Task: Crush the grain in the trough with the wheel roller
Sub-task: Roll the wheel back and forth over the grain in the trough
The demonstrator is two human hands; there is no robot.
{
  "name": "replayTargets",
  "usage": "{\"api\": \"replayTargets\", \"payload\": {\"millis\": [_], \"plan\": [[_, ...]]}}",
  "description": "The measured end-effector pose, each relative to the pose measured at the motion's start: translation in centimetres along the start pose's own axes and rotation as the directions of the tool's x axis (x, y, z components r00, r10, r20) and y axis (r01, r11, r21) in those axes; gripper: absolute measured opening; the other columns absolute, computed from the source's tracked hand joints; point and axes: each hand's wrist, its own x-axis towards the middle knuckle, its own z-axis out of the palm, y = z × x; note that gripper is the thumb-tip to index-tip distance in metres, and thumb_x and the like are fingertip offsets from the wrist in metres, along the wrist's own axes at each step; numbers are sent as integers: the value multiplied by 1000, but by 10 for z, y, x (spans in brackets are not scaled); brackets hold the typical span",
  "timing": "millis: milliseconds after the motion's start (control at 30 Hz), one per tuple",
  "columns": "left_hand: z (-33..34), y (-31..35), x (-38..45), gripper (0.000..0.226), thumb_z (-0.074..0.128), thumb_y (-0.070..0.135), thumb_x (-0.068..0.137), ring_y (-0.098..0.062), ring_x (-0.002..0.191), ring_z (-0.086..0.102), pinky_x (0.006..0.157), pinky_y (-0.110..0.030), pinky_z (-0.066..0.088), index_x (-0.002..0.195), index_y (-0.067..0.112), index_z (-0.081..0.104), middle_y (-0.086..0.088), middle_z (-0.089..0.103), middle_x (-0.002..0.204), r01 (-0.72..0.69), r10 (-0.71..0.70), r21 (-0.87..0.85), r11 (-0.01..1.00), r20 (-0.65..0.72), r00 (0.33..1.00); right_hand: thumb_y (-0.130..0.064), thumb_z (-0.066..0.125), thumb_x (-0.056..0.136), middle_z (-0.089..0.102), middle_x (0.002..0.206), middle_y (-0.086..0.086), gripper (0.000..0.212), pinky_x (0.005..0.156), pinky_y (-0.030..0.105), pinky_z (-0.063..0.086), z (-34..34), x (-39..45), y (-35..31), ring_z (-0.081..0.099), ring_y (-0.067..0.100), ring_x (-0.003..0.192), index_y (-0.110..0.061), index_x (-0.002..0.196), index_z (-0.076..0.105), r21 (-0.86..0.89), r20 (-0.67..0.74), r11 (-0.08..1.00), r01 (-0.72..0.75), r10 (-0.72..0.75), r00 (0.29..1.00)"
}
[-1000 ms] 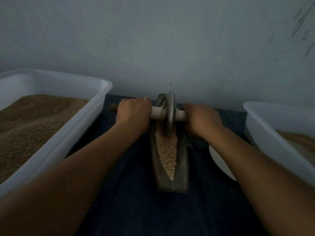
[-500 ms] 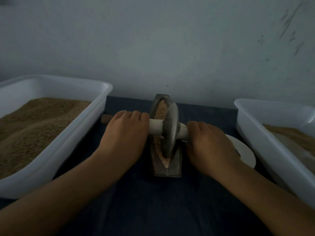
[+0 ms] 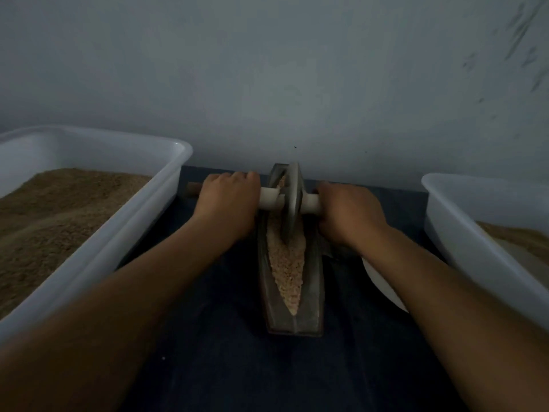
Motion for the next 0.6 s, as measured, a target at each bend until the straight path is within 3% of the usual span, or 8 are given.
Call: {"api": "replayTargets", "payload": {"millis": [200, 400, 600], "plan": [[0, 1, 29, 31, 69, 30, 85, -27, 90, 63, 71, -36, 33, 108, 18, 51, -6, 63, 102, 6, -5, 66, 998, -8, 1000, -32, 68, 82, 65, 117, 6, 39, 71, 32, 43, 10, 34, 14, 62, 31, 103, -31, 120, 60, 85, 189, 993, -82, 64, 980], [-4, 7, 5, 32, 70, 27, 83, -24, 90, 62, 72, -33, 31, 106, 16, 51, -5, 64, 103, -34, 43, 105, 994, -85, 995, -32, 67, 83, 66, 104, 6, 32, 65, 32, 42, 11, -2, 8, 63, 30, 92, -22, 111, 56, 107, 60, 993, -48, 42, 997], [-20, 12, -51, 33, 69, 31, 84, -18, 92, 59, 84, -32, 42, 107, 20, 49, -1, 62, 106, -47, 51, 44, 998, -90, 995, -30, 65, 84, 61, 92, 4, 25, 63, 35, 38, -17, -50, -11, 59, 28, 81, -18, 102, 51, 48, -33, 997, 59, -57, 998]]}}
